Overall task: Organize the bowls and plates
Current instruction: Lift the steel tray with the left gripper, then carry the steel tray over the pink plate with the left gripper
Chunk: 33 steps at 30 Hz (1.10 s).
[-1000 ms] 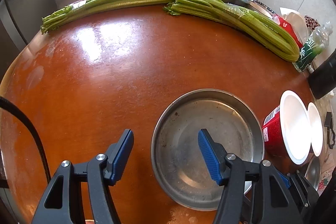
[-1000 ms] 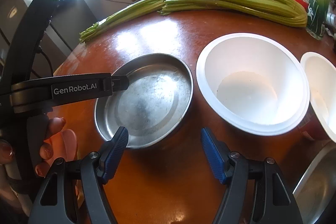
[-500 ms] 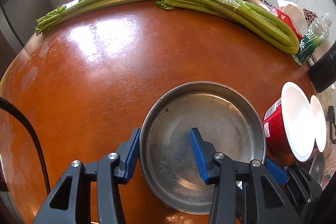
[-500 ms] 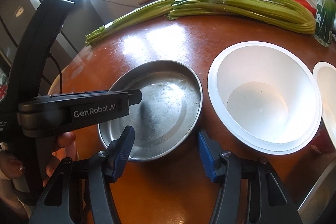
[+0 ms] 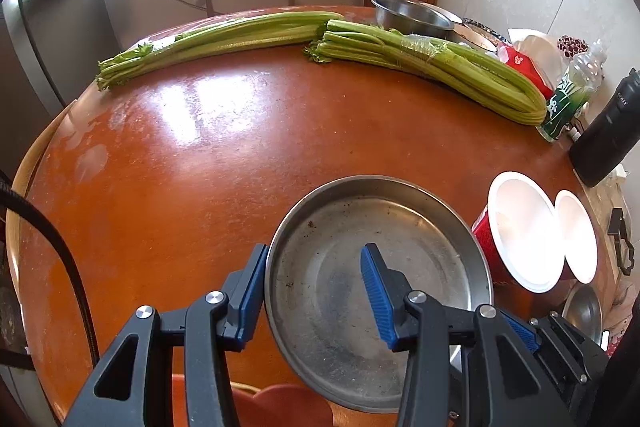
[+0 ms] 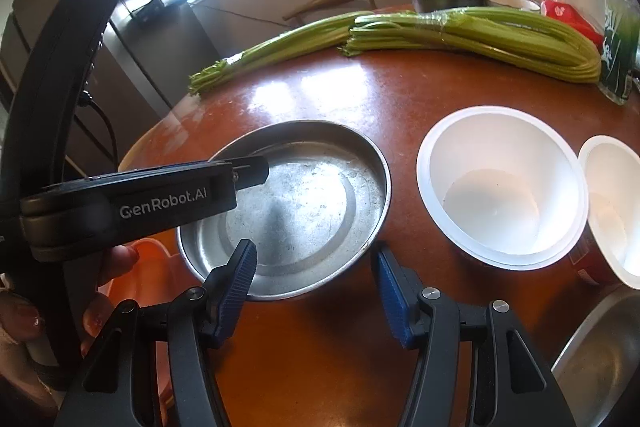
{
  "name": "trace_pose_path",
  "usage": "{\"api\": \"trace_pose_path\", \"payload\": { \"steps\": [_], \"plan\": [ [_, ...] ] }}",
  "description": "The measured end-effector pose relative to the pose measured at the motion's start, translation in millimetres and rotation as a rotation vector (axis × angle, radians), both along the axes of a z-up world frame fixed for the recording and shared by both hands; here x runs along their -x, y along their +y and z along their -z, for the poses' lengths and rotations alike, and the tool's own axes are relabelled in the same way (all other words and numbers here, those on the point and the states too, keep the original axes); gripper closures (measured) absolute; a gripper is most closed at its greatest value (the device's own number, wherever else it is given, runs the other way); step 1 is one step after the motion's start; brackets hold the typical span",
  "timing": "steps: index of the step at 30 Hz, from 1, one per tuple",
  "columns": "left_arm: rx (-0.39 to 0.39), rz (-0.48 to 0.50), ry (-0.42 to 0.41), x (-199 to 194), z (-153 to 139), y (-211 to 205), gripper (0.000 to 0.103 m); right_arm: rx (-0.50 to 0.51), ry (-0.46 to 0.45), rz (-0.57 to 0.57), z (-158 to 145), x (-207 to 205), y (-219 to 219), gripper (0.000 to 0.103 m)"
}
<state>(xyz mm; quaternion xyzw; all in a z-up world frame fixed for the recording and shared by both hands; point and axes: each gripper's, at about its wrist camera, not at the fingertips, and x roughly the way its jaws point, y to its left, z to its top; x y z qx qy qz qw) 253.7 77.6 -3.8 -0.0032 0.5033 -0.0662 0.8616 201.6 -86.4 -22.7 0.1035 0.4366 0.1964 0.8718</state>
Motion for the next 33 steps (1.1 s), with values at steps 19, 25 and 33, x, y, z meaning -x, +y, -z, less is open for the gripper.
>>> {"api": "trace_pose_path", "payload": {
  "steps": [19,25,33],
  "plan": [
    [0.006,-0.026,-0.130,66,-58,6,0.056,-0.007,-0.134,-0.058,-55,57,3,0.042],
    [0.023,-0.039,-0.167,89,-70,9,0.056,-0.007,-0.183,-0.077,-70,78,2,0.042],
    [0.038,-0.059,-0.190,115,-81,19,0.056,0.001,-0.224,-0.114,-81,97,5,0.042]
  ]
}}
